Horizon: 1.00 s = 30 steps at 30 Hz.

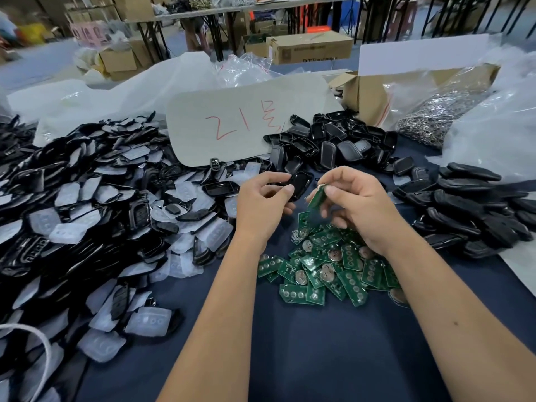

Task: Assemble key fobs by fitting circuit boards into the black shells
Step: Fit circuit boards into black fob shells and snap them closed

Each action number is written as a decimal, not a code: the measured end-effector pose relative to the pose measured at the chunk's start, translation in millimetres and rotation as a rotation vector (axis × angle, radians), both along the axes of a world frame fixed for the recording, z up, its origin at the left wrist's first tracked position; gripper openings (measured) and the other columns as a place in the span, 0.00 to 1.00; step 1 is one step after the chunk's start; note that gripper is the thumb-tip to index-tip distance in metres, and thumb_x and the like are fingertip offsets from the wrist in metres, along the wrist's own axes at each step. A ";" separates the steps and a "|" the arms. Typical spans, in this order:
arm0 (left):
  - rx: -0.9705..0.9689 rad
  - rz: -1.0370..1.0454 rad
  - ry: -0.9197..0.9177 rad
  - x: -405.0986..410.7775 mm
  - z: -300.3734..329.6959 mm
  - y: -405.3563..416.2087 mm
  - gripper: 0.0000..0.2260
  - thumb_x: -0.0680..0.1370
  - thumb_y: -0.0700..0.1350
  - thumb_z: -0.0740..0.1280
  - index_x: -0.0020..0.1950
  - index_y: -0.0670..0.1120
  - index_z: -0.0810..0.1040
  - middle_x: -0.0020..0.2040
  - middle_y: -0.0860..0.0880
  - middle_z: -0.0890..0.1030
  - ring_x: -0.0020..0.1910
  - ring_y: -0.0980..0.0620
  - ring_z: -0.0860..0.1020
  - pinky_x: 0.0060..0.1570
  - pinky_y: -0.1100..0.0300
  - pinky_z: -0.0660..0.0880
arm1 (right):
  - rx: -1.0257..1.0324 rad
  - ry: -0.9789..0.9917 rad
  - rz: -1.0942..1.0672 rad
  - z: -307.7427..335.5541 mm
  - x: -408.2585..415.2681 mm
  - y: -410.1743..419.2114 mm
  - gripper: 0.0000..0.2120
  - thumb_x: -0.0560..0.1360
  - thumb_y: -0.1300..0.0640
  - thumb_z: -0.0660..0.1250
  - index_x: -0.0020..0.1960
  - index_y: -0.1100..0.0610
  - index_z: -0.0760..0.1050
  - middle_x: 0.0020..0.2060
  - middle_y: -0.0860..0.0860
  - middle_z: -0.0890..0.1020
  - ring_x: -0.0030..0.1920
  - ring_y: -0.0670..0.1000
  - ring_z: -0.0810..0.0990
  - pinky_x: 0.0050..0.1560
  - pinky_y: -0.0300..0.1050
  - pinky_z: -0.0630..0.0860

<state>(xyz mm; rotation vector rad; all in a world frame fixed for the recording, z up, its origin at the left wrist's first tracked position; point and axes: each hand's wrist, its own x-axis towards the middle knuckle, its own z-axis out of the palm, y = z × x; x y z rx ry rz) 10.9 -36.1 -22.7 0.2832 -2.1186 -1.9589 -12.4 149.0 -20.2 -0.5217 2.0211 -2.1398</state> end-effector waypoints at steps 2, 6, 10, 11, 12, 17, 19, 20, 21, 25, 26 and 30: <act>-0.005 -0.040 -0.006 0.1 -0.3 2.1 0.08 0.79 0.36 0.71 0.52 0.49 0.85 0.37 0.51 0.86 0.31 0.54 0.82 0.35 0.65 0.77 | -0.080 -0.008 -0.080 -1.7 -2.0 1.1 0.08 0.82 0.70 0.63 0.50 0.60 0.77 0.34 0.53 0.82 0.30 0.51 0.78 0.23 0.39 0.68; 0.004 -0.087 -0.013 1.2 -0.7 6.4 0.10 0.79 0.34 0.70 0.53 0.48 0.85 0.38 0.50 0.86 0.33 0.54 0.83 0.36 0.66 0.77 | -0.117 0.016 -0.191 -4.8 -3.7 0.4 0.08 0.80 0.70 0.68 0.51 0.59 0.82 0.34 0.58 0.82 0.30 0.53 0.80 0.28 0.40 0.76; 0.051 -0.126 -0.008 1.5 -1.7 8.6 0.14 0.79 0.31 0.68 0.53 0.49 0.86 0.40 0.49 0.86 0.34 0.53 0.84 0.39 0.64 0.78 | -0.128 0.032 -0.237 -7.4 -2.4 -4.1 0.07 0.77 0.69 0.72 0.53 0.61 0.83 0.34 0.59 0.85 0.32 0.54 0.85 0.35 0.40 0.82; 0.061 -0.138 -0.006 1.6 -1.9 9.3 0.15 0.78 0.30 0.68 0.52 0.49 0.86 0.40 0.49 0.86 0.35 0.53 0.84 0.39 0.64 0.79 | -0.135 0.035 -0.239 -7.0 -2.4 -4.9 0.07 0.77 0.68 0.73 0.54 0.61 0.83 0.35 0.59 0.86 0.33 0.54 0.86 0.35 0.40 0.82; 0.067 -0.146 -0.004 1.5 -2.4 9.9 0.16 0.78 0.30 0.68 0.52 0.49 0.87 0.40 0.49 0.86 0.36 0.53 0.84 0.39 0.64 0.79 | -0.143 0.036 -0.240 -6.4 -2.3 -5.4 0.06 0.77 0.67 0.74 0.53 0.62 0.83 0.36 0.60 0.86 0.33 0.55 0.86 0.35 0.40 0.82; 0.047 -0.162 0.002 0.1 -4.1 9.9 0.19 0.77 0.28 0.65 0.52 0.49 0.88 0.43 0.47 0.87 0.41 0.54 0.84 0.43 0.63 0.79 | -0.073 0.078 -0.236 -8.0 -2.6 -7.5 0.06 0.76 0.66 0.76 0.51 0.63 0.81 0.35 0.61 0.85 0.31 0.58 0.85 0.32 0.42 0.82; 0.065 -0.177 0.002 0.2 -3.9 9.3 0.20 0.77 0.27 0.64 0.52 0.50 0.87 0.41 0.51 0.87 0.38 0.55 0.84 0.42 0.63 0.79 | -0.007 0.116 -0.247 -9.4 -2.7 -7.3 0.06 0.76 0.66 0.75 0.51 0.62 0.81 0.34 0.61 0.85 0.31 0.60 0.85 0.32 0.44 0.82; 0.060 -0.179 0.002 0.5 -3.6 9.3 0.20 0.77 0.27 0.64 0.52 0.50 0.87 0.40 0.51 0.87 0.37 0.55 0.83 0.41 0.64 0.79 | 0.018 0.130 -0.252 -9.6 -2.7 -7.2 0.06 0.76 0.66 0.75 0.51 0.61 0.81 0.34 0.61 0.85 0.30 0.61 0.85 0.32 0.45 0.82; 0.049 -0.176 0.004 0.9 -3.5 9.2 0.20 0.77 0.28 0.65 0.52 0.50 0.87 0.41 0.51 0.86 0.36 0.55 0.83 0.40 0.65 0.78 | 0.039 0.141 -0.254 -9.6 -2.5 -7.6 0.06 0.76 0.66 0.75 0.52 0.60 0.81 0.34 0.60 0.85 0.30 0.60 0.85 0.31 0.45 0.82; 0.016 -0.165 0.005 0.0 -5.6 8.1 0.18 0.77 0.30 0.66 0.53 0.50 0.88 0.44 0.47 0.86 0.37 0.58 0.81 0.41 0.66 0.76 | 0.176 0.223 -0.285 -10.0 -0.6 -8.8 0.05 0.77 0.62 0.76 0.51 0.56 0.82 0.34 0.55 0.85 0.26 0.56 0.83 0.27 0.43 0.78; 0.019 -0.164 0.000 -0.3 -6.4 7.8 0.17 0.77 0.30 0.66 0.53 0.49 0.88 0.43 0.47 0.86 0.37 0.59 0.79 0.41 0.66 0.75 | 0.221 0.251 -0.303 -9.8 -0.1 -8.3 0.04 0.77 0.61 0.76 0.50 0.55 0.82 0.34 0.53 0.85 0.25 0.56 0.81 0.26 0.42 0.77; 0.039 -0.165 -0.016 -0.6 -7.9 7.3 0.16 0.78 0.31 0.66 0.53 0.47 0.89 0.39 0.49 0.86 0.36 0.59 0.78 0.39 0.66 0.74 | 0.304 0.342 -0.321 -8.0 1.8 -6.9 0.03 0.77 0.58 0.76 0.49 0.52 0.83 0.33 0.51 0.84 0.22 0.53 0.78 0.27 0.42 0.76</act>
